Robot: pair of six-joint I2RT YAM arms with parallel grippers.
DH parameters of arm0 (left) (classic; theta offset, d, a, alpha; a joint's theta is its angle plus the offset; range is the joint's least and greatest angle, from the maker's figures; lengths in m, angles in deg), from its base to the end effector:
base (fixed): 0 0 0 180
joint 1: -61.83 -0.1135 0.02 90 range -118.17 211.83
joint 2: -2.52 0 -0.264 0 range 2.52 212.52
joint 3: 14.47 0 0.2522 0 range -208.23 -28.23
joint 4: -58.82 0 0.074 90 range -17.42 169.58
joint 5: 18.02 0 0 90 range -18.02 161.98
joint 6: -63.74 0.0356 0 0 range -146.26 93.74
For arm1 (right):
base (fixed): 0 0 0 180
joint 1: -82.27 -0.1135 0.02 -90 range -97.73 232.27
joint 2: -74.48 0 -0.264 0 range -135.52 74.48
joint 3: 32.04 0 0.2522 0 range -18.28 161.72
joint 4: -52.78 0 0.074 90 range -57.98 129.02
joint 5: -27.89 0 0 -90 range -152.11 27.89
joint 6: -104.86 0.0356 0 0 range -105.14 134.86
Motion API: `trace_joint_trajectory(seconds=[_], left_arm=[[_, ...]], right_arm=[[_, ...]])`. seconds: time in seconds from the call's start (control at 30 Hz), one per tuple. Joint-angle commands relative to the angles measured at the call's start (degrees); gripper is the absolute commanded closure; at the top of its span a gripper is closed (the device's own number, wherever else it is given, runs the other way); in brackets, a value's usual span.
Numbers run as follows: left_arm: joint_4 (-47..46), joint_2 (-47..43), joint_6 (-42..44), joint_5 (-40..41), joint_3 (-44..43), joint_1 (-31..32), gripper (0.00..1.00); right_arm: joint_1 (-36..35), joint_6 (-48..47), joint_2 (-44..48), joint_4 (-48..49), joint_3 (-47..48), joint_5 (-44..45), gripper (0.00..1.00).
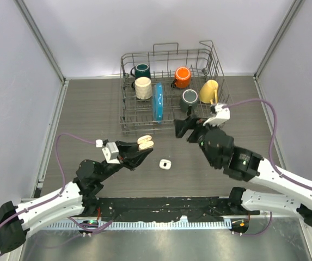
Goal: Insert the wireless bluetooth earbuds into the charging case
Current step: Close the charging case.
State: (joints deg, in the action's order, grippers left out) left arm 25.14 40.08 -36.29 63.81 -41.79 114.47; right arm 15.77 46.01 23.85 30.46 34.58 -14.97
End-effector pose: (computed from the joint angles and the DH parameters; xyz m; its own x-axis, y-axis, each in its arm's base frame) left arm 0.0925 -0.1296 0.2731 0.0869 -0.3979 -0.9133 0.8947 0.4344 -0.1041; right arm 0.1007 0.1662 0.3762 -0.2100 0.3994 -0.8924 -0.2625 0.8562 0.4450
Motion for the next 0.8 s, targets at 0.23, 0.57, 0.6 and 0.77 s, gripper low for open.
trace_joint_trajectory(seconds=[0.23,0.57,0.6,0.77], left_arm=[[4.5,-3.1,-0.3,-5.5,-2.3,0.1,1.0],[6.9,-2.7,0.3,-10.3,-3.8,0.0,1.0],[6.9,-2.7,0.4,-10.3,-3.5,0.0,1.0],[9.7,-1.8,1.9,-12.2,-4.9,0.0,1.0]], right_arm=[[18.6,10.6,-6.3,-19.2,13.0,-25.8,0.12],[19.5,11.5,-2.2,-6.0,6.0,-31.8,0.12],[19.5,10.1,-3.9,-6.5,7.1,-36.1,0.12],[19.5,8.6,-7.4,-6.7,7.1,-46.0,0.12]])
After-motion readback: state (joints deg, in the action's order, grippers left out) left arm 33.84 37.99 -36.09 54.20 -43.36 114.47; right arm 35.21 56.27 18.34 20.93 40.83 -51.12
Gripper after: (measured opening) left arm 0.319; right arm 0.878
